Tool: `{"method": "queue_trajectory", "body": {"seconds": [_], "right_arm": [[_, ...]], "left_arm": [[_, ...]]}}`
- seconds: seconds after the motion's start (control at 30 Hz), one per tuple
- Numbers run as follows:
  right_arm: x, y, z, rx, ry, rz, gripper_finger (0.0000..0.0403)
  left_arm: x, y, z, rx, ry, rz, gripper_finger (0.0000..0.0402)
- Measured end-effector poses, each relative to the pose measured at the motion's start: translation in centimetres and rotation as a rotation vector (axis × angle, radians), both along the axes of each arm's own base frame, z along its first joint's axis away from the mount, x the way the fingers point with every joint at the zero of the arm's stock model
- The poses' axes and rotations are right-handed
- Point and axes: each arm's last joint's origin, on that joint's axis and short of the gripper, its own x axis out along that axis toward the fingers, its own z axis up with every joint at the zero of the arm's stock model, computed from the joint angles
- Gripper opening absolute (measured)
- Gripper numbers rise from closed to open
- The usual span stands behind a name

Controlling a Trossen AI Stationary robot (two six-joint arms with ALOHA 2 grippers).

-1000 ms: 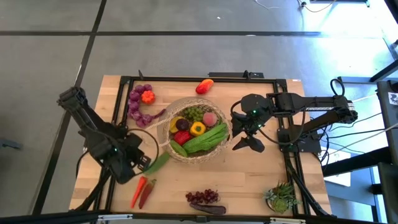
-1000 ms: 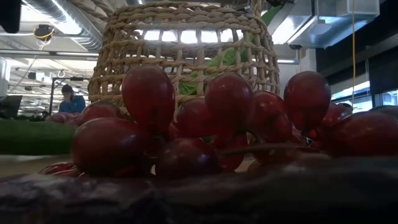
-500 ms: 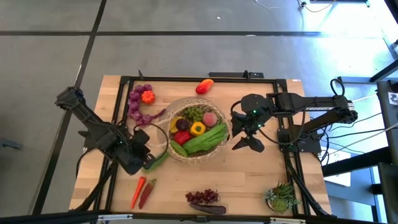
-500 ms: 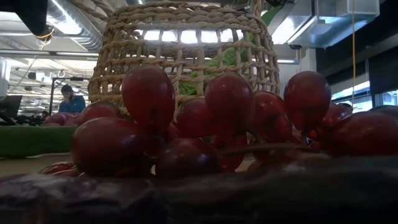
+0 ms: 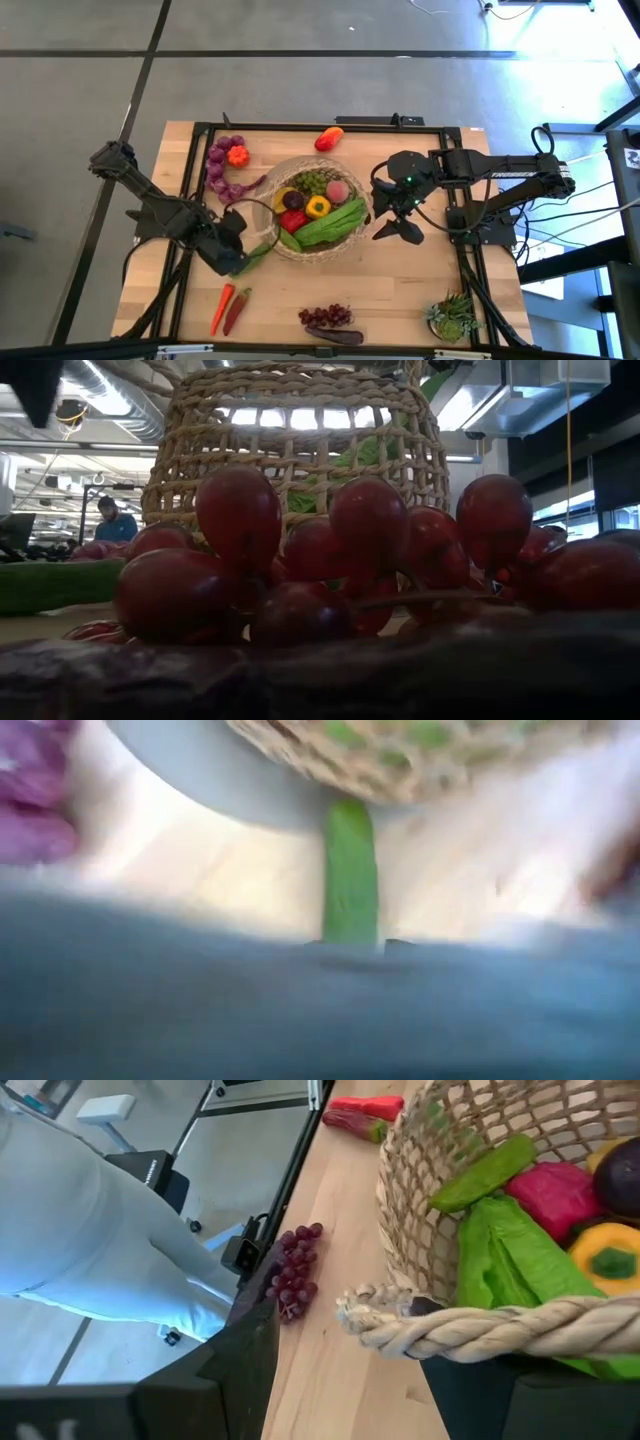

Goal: Build produce basket
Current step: Put the green cucumber into the brown basket

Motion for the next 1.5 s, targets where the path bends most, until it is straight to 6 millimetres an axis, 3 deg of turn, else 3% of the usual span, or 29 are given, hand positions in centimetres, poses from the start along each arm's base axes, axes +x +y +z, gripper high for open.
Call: {"method": "queue_trajectory", "body": {"seconds": [0.33,0.67,1.0,1.5], "right_arm": [[0.0,0.0,0.0,-0.103,-0.077,0.094,0.0223],[0.0,0.0,0.0,-0.101,-0.077,0.094,0.0223],[0.0,0.0,0.0,-0.099,-0.077,0.094,0.0223],[0.0,0.0,0.0,-0.099,-0.078,0.096,0.0223]], "left_arm": [[-2.0,-2.5,0.0,-0.022,0.020,-0.157,0.0096],[-3.8,-4.2,0.0,-0.078,0.009,-0.111,0.0096],[-3.8,-4.2,0.1,-0.013,-0.078,-0.088,0.0096],[-3.8,-4.1,0.1,-0.010,-0.073,-0.080,0.0106]]}}
